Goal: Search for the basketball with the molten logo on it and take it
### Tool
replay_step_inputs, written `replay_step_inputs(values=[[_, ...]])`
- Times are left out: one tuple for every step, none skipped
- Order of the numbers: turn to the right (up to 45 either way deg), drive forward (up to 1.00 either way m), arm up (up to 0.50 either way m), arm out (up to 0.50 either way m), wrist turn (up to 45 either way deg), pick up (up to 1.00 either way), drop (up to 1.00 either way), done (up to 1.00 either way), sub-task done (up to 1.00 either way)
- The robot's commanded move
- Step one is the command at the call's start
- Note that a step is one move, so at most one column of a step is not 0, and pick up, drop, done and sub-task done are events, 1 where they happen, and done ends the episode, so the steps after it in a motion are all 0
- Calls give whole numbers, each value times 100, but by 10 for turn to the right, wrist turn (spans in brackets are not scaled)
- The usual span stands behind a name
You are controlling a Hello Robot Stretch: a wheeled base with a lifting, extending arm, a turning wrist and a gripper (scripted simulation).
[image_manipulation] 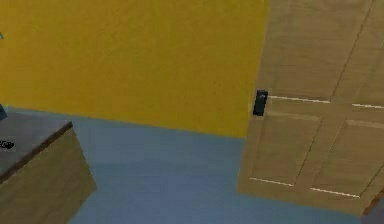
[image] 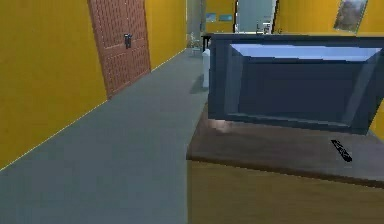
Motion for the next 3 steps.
replay_step_inputs(values=[[-240,0,0,0,0,0,0,0,0],[0,100,0,0,0,0,0,0,0],[-420,0,0,0,0,0,0,0,0]])
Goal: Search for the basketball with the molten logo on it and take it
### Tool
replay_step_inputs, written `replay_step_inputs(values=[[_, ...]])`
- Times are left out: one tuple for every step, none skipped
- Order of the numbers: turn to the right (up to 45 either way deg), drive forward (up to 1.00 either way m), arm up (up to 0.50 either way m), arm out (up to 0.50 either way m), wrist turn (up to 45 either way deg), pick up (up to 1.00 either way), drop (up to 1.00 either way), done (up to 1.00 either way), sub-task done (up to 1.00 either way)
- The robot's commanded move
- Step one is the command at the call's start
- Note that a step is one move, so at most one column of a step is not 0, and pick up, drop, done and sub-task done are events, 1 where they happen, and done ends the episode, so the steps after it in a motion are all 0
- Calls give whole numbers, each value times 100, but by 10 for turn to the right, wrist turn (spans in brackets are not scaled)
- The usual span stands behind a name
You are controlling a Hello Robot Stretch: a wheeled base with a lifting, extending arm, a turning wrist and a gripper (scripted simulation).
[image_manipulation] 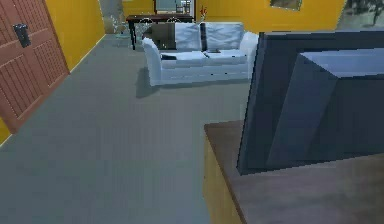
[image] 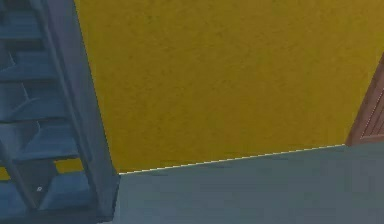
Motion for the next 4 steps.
replay_step_inputs(values=[[0,5,0,0,0,0,0,0,0],[450,0,0,0,0,0,0,0,0],[210,0,0,0,0,0,0,0,0],[0,100,0,0,0,0,0,0,0]])
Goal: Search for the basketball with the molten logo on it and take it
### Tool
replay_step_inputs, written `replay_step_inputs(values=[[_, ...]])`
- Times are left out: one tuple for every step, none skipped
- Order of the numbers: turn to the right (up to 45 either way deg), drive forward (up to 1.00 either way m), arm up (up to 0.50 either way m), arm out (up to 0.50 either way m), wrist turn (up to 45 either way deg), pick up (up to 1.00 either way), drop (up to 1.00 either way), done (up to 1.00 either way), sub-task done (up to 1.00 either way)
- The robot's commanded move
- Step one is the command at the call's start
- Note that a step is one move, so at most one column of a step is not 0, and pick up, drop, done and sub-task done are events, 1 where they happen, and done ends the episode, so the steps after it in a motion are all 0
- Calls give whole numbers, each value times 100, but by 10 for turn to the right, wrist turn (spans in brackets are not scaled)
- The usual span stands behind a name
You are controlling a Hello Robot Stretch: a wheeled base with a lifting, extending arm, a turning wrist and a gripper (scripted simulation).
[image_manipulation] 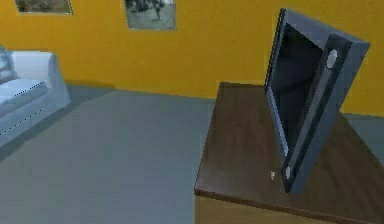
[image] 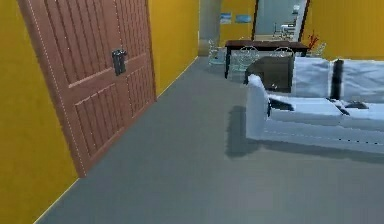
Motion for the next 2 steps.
replay_step_inputs(values=[[30,0,0,0,0,0,0,0,0],[0,100,0,0,0,0,0,0,0]])
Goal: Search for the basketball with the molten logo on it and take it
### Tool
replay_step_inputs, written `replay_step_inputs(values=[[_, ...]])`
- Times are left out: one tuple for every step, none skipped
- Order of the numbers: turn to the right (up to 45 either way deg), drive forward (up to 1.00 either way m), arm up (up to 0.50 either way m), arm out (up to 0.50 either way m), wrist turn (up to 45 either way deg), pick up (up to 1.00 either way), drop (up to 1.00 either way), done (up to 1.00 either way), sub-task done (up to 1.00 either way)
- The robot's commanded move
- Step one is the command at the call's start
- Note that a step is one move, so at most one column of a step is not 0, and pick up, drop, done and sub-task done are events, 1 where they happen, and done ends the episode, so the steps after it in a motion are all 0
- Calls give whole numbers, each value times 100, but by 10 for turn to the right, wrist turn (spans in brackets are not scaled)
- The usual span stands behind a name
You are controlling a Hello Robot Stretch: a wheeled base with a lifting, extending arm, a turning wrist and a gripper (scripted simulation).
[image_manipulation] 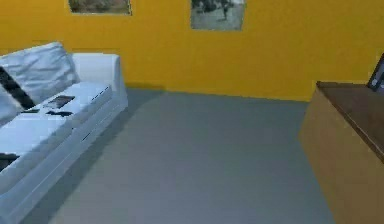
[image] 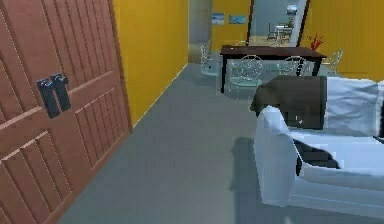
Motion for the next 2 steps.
replay_step_inputs(values=[[0,100,0,0,0,0,0,0,0],[-270,0,0,0,0,0,0,0,0]])
